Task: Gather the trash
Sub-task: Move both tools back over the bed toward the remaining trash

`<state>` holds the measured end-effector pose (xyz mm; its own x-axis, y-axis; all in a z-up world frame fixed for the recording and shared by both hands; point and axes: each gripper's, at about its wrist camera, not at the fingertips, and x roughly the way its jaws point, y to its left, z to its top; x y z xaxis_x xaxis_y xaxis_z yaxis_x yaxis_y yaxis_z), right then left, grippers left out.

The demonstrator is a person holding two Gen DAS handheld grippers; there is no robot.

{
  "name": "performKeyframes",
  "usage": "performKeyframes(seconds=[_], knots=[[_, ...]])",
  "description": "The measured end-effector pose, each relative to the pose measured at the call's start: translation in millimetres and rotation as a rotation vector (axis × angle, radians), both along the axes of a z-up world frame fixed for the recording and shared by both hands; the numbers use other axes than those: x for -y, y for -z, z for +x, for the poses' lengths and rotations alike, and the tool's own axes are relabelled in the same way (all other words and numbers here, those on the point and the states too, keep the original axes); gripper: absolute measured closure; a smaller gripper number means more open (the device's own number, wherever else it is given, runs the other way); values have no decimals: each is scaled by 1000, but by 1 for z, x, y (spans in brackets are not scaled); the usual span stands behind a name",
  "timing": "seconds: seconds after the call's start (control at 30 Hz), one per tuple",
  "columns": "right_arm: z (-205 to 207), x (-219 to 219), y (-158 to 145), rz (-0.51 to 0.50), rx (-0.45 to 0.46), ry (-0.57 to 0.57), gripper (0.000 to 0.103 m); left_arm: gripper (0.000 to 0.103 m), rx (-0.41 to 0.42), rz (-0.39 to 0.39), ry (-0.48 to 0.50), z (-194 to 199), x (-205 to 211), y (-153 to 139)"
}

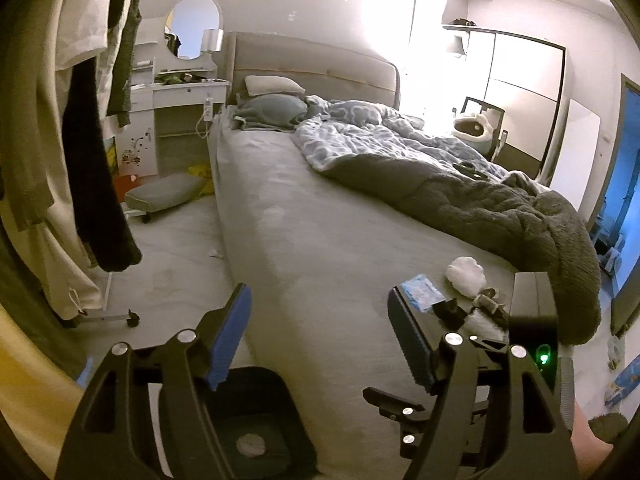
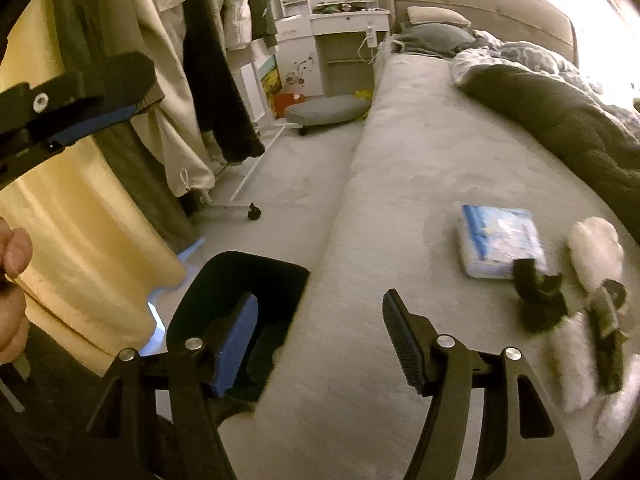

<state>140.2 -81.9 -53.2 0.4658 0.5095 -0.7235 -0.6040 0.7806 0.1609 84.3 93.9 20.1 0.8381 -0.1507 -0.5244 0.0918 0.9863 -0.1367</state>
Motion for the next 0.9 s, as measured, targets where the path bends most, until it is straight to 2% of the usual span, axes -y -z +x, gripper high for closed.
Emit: performKeyframes(seconds=[0.43,0.9], knots=[[-5,39,-9,22,22,44,34,22,-25,0,42,8,31,9],[-7,66,-12,36,31,80,32,19,-51,2,76,16,56,18]])
